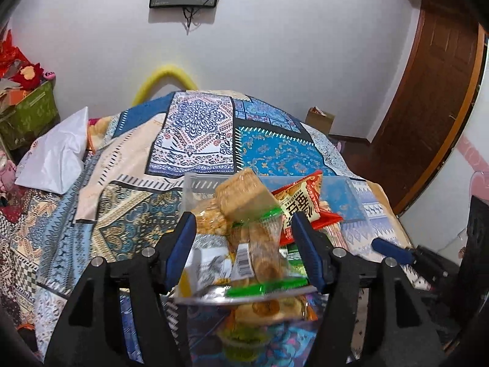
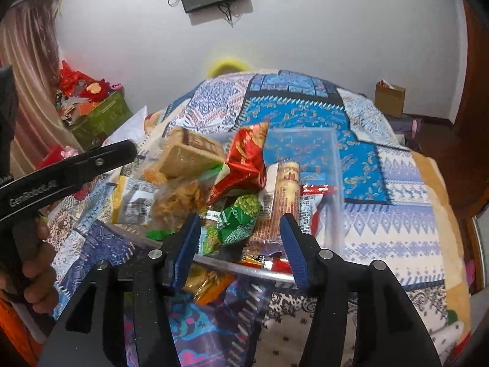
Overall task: Organize snacks
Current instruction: 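Open both tools to drop the cake block and pea bag into the box, then grasp the green jelly cup with the left tool while the right tool grasps the orange-label biscuit pack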
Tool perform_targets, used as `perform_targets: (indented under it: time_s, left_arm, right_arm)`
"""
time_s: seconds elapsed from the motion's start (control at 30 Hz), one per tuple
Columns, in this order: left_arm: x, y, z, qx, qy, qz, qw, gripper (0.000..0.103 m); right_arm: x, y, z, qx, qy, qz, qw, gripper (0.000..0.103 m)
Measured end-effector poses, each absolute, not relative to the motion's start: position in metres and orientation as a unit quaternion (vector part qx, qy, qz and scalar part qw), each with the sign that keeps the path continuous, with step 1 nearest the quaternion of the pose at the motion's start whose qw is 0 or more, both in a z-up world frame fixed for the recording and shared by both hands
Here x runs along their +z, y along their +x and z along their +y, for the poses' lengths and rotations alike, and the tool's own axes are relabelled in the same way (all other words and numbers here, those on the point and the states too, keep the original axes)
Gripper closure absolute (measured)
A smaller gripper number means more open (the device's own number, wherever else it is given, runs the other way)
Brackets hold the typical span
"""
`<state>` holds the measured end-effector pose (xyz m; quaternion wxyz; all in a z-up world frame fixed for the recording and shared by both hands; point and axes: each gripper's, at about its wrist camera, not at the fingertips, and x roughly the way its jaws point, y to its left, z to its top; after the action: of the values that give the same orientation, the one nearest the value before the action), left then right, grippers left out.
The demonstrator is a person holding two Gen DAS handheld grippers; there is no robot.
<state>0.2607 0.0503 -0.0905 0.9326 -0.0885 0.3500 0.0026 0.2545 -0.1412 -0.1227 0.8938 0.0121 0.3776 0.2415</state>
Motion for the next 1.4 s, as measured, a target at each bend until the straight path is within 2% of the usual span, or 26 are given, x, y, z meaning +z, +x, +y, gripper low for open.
perform_targets:
  time_s: [0.1, 0.33, 0.53, 1.03, 1.13, 1.17, 1.4]
  left_arm:
    - [-0.087, 0.244, 0.053, 0.007, -0.08, 0.35, 0.933, 0.037]
    - [-0.105, 0.212, 0.057, 0.01, -0.071, 0.379, 0.923, 0.036]
    - [-0.143, 0.195, 0.056, 0.006, -0.067, 0.427, 0.902, 0.036]
    - [-0.215, 0.219, 0.028, -0.028, -0.07, 0.498, 0.864, 0.037]
    - [-0.22, 0.219, 0.029, -0.035, -0.076, 0.493, 0.866, 0.049]
    - [-0.22, 0.217, 0.03, -0.041, -0.078, 0.491, 0.867, 0.057]
    - [-0.213, 0.198, 0.051, -0.033, -0.08, 0.474, 0.876, 0.057]
  right_arm:
    - [-0.113, 0.244, -0.146, 0.238, 0.01, 0.365, 0.9, 0.045]
    - [-0.105, 0.223, -0.151, 0.24, 0.009, 0.353, 0.904, 0.044]
    - [-0.113, 0.208, -0.152, 0.241, 0.001, 0.36, 0.901, 0.044]
    - [-0.159, 0.204, -0.139, 0.254, -0.027, 0.418, 0.872, 0.044]
    - [-0.163, 0.208, -0.133, 0.26, -0.032, 0.424, 0.867, 0.044]
    - [-0.165, 0.209, -0.13, 0.263, -0.033, 0.426, 0.865, 0.044]
    - [-0.179, 0.226, -0.105, 0.284, -0.033, 0.448, 0.847, 0.044]
